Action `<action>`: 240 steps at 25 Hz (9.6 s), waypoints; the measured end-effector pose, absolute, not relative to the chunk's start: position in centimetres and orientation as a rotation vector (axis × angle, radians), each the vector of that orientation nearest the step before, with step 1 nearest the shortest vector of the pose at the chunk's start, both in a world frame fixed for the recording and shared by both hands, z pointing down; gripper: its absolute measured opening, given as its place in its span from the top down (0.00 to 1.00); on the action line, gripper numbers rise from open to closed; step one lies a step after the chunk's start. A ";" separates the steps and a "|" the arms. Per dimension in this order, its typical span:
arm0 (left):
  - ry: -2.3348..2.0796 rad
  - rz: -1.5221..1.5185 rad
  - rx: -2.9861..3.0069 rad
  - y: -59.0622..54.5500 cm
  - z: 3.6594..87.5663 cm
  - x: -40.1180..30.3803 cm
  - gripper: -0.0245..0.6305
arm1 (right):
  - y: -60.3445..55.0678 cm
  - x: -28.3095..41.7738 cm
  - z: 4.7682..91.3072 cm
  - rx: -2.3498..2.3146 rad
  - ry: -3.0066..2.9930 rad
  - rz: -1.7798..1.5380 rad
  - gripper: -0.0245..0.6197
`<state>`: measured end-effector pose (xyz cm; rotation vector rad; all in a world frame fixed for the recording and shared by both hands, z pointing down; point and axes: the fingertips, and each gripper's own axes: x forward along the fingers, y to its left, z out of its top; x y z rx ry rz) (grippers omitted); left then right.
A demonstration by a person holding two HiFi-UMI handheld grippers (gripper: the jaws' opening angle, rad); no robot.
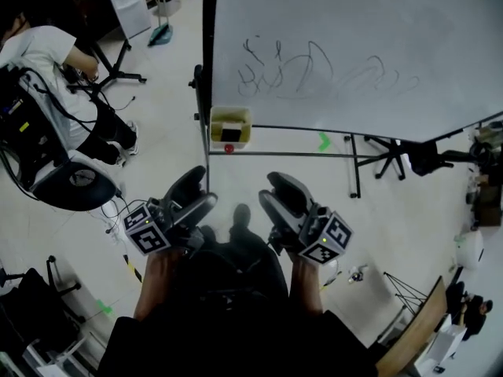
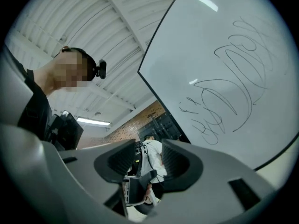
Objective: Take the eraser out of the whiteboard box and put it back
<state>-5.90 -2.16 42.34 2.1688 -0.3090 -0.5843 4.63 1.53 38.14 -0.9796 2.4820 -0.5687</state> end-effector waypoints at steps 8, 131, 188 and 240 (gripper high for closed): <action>-0.426 -0.562 2.174 -6.0 41.4 -0.6 0.34 | -3.8 9.9 38.2 -0.869 2.561 -0.557 0.65; -0.432 -0.579 2.170 -12.4 42.9 -5.0 0.34 | -14.3 8.5 37.7 -1.137 2.686 -0.194 0.72; -0.399 -0.548 2.198 -12.9 42.1 -3.3 0.34 | -10.9 20.1 23.0 -0.726 1.848 -0.220 0.73; -0.379 -0.556 2.209 -12.9 41.7 -2.0 0.34 | -6.9 28.9 23.0 -0.567 1.542 -0.142 0.73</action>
